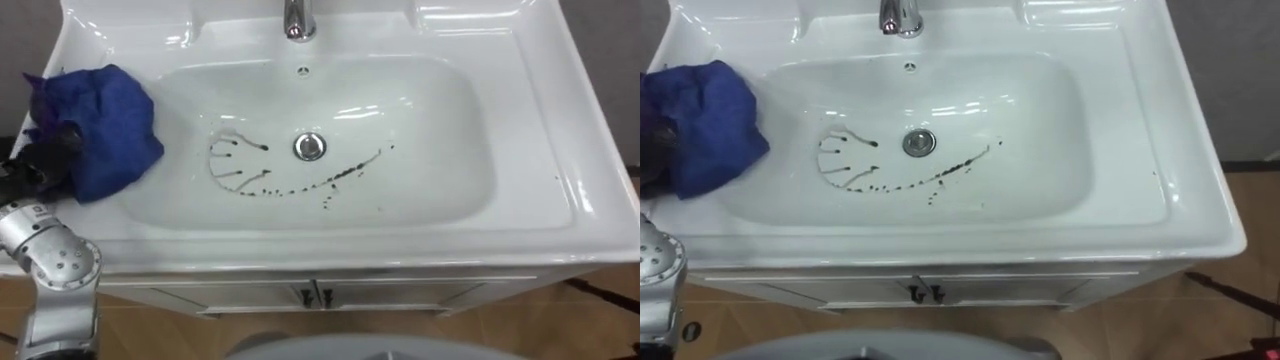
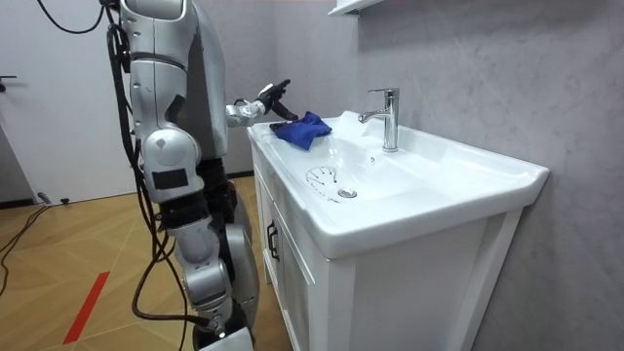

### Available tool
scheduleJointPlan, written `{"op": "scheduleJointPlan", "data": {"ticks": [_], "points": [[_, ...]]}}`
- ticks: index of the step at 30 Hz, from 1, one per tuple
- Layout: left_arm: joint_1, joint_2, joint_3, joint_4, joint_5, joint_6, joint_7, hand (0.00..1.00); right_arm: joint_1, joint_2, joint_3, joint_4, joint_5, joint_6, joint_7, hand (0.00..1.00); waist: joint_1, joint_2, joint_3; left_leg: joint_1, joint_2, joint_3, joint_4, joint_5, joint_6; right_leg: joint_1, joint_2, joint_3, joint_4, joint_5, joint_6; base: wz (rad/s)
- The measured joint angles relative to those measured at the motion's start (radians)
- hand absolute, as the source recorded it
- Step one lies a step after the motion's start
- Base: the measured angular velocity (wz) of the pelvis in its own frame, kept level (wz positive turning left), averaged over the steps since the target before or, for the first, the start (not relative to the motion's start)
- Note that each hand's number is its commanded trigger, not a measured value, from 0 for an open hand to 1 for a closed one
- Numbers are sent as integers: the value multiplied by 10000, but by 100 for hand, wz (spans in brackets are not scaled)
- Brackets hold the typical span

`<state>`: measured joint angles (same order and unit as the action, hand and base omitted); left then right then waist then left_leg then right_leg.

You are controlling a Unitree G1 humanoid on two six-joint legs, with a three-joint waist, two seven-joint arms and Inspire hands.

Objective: Wipe basin

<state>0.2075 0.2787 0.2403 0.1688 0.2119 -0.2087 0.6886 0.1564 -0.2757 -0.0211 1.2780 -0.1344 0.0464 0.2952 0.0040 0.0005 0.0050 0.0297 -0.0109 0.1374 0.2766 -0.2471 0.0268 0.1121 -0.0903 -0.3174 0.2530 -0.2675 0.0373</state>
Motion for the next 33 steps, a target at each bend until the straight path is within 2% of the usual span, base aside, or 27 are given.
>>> {"op": "scheduleJointPlan", "data": {"ticks": [4,9,19,28,30,33], "points": [[0,-6,-446,340,-23,137,-336,0,-44,38,1,-50,3,13,-117,0,1,31,-2,95,1,35,-8,0,0,135,37,156,-148,30,-39,-3],[-14,-256,-503,477,-22,192,-548,0,-146,75,6,-47,6,141,-166,0,-2,97,-9,194,36,46,-47,-2,-2,183,81,252,-101,45,-65,-3],[-17,-256,-491,494,-6,306,-733,0,-154,200,198,-46,61,204,-243,0,-3,128,-3,180,128,29,-41,16,-51,140,210,413,-88,103,-163,-1],[-34,-257,-491,796,15,401,-1140,0,-136,254,311,50,77,194,-322,0,-24,118,3,183,142,21,-20,23,-64,147,218,412,-92,105,-167,0],[-34,-256,-492,839,206,517,-1158,0,-139,257,375,54,97,212,-321,0,-17,117,3,169,147,20,-26,20,-68,121,218,416,-92,105,-167,0],[-34,-256,-492,851,346,580,-1164,0,-132,267,386,58,105,379,-316,0,-17,121,1,163,149,20,-28,18,-70,103,219,422,-91,107,-171,0]]}}
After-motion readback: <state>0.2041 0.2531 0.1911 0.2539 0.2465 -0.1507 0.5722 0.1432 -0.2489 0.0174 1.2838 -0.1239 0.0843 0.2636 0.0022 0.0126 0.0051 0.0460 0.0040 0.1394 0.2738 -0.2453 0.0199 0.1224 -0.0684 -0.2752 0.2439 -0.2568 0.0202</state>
